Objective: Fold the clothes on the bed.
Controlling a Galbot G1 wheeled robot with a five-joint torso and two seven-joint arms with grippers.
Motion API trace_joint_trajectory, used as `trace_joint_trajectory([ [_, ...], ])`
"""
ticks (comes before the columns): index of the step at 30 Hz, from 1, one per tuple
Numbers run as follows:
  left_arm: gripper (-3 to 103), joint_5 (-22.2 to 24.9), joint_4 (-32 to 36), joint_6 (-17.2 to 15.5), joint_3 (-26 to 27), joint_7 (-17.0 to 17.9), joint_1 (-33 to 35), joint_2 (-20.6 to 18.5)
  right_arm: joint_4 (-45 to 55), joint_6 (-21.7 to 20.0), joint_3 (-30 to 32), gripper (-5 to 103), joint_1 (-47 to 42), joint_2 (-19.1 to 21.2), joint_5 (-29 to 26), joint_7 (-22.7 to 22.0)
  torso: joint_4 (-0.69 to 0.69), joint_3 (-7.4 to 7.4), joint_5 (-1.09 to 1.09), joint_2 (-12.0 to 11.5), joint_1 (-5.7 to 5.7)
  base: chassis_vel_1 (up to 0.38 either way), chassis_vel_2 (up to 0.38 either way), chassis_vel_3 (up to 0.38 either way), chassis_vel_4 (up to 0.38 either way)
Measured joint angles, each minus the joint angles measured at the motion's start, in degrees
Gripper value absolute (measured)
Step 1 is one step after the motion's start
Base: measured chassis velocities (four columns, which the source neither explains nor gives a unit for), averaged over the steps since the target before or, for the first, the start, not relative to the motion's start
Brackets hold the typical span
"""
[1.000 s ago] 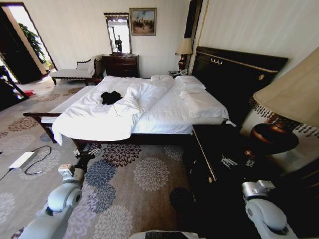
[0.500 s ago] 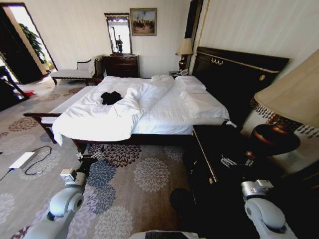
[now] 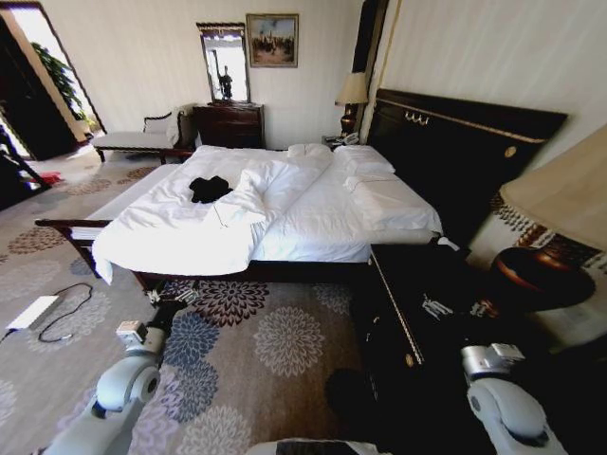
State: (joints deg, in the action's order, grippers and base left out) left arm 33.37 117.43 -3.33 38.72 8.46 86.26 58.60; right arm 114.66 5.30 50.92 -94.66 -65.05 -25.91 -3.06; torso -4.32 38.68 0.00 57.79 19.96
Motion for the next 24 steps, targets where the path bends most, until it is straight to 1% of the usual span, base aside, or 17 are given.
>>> trace_joint_trajectory([
  [10, 100, -0.2, 0.7, -0.2, 0.0, 0.0, 0.2, -0.5, -0.2, 0.4, -0.1, 100, 0.2, 0.0, 0.1, 0.6, 0.01, 0.00, 0.00, 0.0, 0.01, -0.127, 0.124, 0.134, -0.125],
  [18, 100, -0.8, 0.8, -0.5, -0.1, 0.0, 0.1, -0.3, -0.8, 0.7, -0.3, 100, 0.5, 0.5, -0.2, 1.4, 0.01, 0.00, 0.00, 0.0, 0.00, -0.142, 0.158, 0.147, -0.166],
  [20, 100, -0.9, 0.8, -0.7, -0.1, 0.0, 0.0, -0.1, -1.1, 0.7, -0.5, 100, 0.6, 0.5, -1.4, 1.4, 0.01, -0.01, 0.00, 0.0, 0.00, -0.169, 0.154, 0.179, -0.166],
  [24, 100, -0.9, 0.8, -0.8, -0.5, 0.1, -0.1, 0.1, -2.0, 1.1, -0.7, 100, 0.8, 0.3, -1.0, 1.5, 0.01, 0.00, 0.00, 0.0, 0.00, -0.186, 0.166, 0.182, -0.184],
])
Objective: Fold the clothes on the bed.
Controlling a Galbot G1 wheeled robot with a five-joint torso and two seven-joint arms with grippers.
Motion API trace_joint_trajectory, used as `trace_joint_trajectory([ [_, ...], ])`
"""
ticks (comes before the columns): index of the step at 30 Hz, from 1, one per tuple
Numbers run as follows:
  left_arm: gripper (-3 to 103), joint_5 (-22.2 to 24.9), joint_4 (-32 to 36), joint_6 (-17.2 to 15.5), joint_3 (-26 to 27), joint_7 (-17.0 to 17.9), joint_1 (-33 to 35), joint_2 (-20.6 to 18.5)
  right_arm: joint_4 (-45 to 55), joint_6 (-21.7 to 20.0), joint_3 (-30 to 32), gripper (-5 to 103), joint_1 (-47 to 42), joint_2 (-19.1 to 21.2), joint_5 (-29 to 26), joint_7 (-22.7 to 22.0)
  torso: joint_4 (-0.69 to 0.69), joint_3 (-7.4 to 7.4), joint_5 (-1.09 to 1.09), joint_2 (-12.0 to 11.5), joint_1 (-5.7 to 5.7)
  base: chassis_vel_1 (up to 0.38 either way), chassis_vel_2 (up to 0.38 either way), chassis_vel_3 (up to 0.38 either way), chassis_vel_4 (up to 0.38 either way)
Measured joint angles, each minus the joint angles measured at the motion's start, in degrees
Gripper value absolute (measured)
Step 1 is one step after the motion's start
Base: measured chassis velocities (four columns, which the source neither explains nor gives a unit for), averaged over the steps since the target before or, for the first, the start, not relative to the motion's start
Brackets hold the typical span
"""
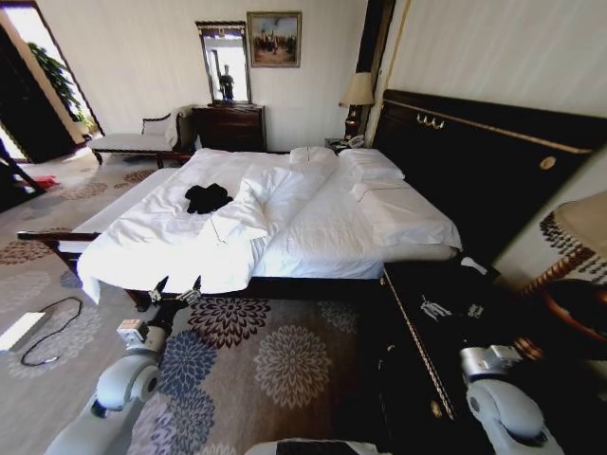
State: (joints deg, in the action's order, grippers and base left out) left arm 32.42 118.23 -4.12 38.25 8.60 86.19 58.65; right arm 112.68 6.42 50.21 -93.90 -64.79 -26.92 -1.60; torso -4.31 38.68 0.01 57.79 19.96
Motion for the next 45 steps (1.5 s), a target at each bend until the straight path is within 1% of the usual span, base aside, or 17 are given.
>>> trace_joint_trajectory([
  [4, 100, -0.2, 0.2, -0.1, -0.2, 0.0, 0.2, 0.4, 0.2, 0.5, -0.3, 100, -0.2, -1.2, -0.5, 0.1, -0.01, 0.00, -0.01, 0.0, 0.00, -0.220, 0.189, 0.203, -0.197],
  [16, 100, -0.2, 0.2, 0.0, -0.2, -0.1, 0.8, 0.6, 0.4, 0.6, -0.4, 100, -0.5, -1.8, -1.0, 0.3, 0.00, 0.00, -0.01, 0.0, 0.00, -0.216, 0.213, 0.203, -0.204],
  [20, 100, 1.2, 0.6, -0.1, 0.2, 0.1, 0.4, 0.7, 0.7, 0.6, -0.4, 100, -0.6, -1.9, -1.0, 0.1, 0.00, 0.00, -0.02, 0.0, 0.00, -0.206, 0.215, 0.200, -0.192],
  [27, 100, 1.6, 1.3, -0.2, 0.6, 0.1, 0.6, 0.4, 0.8, 0.8, -0.3, 100, -1.2, -2.8, -0.8, 0.1, -0.01, 0.00, 0.00, 0.0, 0.01, -0.219, 0.220, 0.207, -0.200],
  [31, 100, 2.6, 1.5, -0.3, 1.0, 0.2, 0.2, 0.5, 0.8, 0.8, -0.3, 100, -1.2, -2.9, -0.7, 0.1, -0.01, 0.00, -0.01, 0.0, 0.00, -0.216, 0.203, 0.199, -0.208],
  [36, 100, 2.8, 1.8, -0.3, 1.2, 0.2, 0.4, 0.3, 0.9, 0.8, -0.5, 100, -1.0, -2.9, -0.5, 0.1, 0.00, 0.00, 0.00, 0.0, 0.00, -0.195, 0.210, 0.207, -0.184],
  [40, 100, 4.8, 2.2, -0.9, 1.4, 0.6, 0.6, 0.7, 0.7, 0.8, -0.8, 100, -0.8, -2.9, -0.4, 0.0, 0.00, 0.00, -0.01, 0.0, 0.00, -0.209, 0.225, 0.222, -0.196],
  [45, 100, 4.6, 2.2, -0.8, 1.5, 0.5, 0.8, 0.7, 0.3, 0.7, -1.0, 100, -0.5, -2.9, -0.1, -0.2, 0.00, 0.00, 0.01, 0.0, 0.01, -0.211, 0.210, 0.218, -0.205],
])
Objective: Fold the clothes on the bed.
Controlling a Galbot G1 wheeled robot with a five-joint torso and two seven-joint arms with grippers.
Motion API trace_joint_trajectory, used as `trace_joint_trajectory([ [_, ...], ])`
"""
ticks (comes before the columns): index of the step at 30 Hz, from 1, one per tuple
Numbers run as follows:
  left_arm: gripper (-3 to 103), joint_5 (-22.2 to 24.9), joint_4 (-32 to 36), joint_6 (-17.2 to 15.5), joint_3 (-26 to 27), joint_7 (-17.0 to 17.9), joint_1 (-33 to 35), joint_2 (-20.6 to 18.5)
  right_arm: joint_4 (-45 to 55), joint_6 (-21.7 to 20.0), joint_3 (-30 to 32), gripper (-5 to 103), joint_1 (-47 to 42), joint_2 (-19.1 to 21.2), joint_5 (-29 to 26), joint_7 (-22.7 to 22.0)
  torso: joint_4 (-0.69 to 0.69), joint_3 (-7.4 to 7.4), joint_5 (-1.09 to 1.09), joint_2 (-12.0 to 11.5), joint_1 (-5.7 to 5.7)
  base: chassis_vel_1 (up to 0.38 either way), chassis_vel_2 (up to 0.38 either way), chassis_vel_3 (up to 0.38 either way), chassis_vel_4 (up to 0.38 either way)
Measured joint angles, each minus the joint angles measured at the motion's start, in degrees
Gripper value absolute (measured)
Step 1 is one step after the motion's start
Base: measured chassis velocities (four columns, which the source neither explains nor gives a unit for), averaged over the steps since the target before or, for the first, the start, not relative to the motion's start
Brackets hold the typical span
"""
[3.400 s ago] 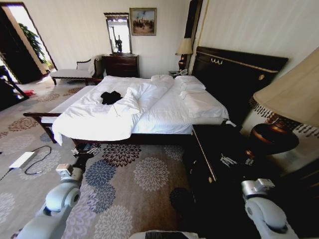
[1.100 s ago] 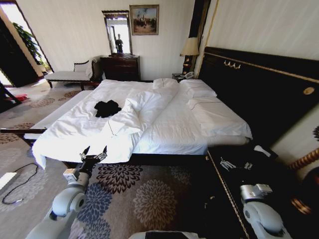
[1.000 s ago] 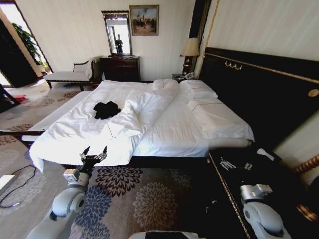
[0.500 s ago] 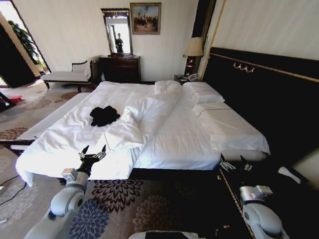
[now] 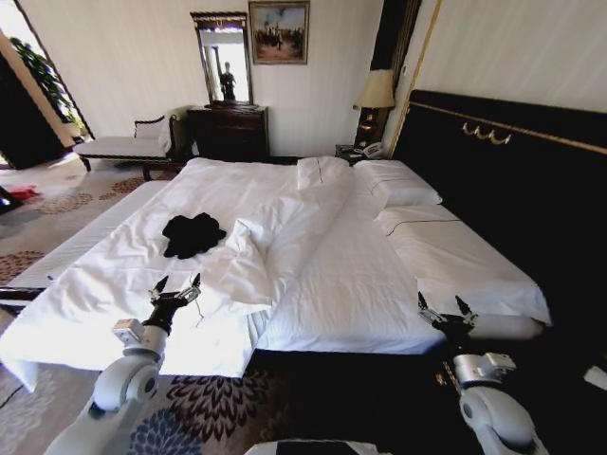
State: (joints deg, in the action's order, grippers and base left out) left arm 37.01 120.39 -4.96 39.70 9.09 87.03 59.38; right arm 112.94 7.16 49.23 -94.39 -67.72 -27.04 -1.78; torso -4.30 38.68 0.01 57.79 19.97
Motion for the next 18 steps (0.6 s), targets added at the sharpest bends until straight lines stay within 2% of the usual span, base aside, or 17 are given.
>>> trace_joint_trajectory([
  [18, 100, 1.0, -1.1, -0.3, -0.5, -0.1, -0.7, -0.5, -0.5, 0.2, -0.7, 100, 0.5, -1.3, 2.1, -0.9, 0.00, 0.00, -0.01, 0.0, 0.00, -0.185, 0.187, 0.182, -0.181],
])
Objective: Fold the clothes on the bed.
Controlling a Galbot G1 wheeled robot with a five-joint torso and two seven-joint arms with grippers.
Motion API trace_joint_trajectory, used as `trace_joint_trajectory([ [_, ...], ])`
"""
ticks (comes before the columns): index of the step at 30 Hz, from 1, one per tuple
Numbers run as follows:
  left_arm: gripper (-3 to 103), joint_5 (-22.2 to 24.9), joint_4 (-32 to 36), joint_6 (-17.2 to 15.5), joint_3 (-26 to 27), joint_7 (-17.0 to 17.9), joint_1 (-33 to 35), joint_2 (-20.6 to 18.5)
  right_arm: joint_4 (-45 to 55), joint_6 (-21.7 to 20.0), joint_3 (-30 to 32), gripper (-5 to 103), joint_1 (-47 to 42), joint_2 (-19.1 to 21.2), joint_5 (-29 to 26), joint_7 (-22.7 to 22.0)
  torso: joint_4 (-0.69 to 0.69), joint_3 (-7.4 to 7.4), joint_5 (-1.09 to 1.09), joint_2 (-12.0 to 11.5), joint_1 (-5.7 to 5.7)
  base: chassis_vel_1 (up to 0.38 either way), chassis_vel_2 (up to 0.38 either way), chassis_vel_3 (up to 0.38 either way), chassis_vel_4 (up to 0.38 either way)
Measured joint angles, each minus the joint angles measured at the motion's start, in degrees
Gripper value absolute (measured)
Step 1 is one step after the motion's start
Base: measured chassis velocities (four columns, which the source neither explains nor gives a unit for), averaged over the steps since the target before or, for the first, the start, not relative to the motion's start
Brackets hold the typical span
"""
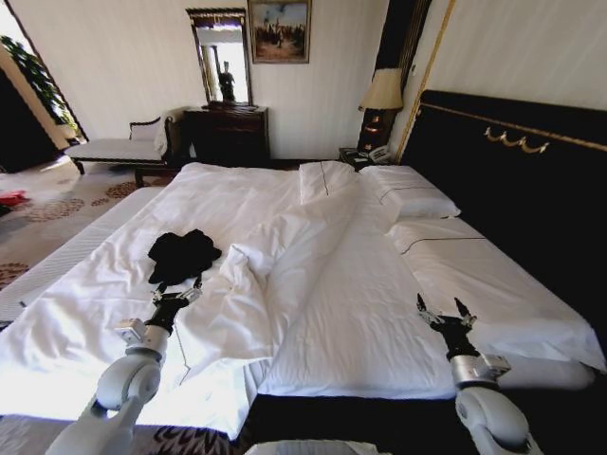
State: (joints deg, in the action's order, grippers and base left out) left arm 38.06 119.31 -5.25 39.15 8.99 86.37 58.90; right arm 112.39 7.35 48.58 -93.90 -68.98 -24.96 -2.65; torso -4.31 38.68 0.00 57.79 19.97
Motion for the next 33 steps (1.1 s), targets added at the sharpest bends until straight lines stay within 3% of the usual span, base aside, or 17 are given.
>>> trace_joint_trajectory([
  [33, 100, -1.9, 0.5, 0.5, -0.7, -0.5, 1.2, 0.7, -1.8, 0.2, 0.4, 100, 0.2, -0.3, 1.4, -0.7, 0.00, 0.00, 0.00, 0.0, -0.02, -0.021, 0.022, 0.022, -0.021],
])
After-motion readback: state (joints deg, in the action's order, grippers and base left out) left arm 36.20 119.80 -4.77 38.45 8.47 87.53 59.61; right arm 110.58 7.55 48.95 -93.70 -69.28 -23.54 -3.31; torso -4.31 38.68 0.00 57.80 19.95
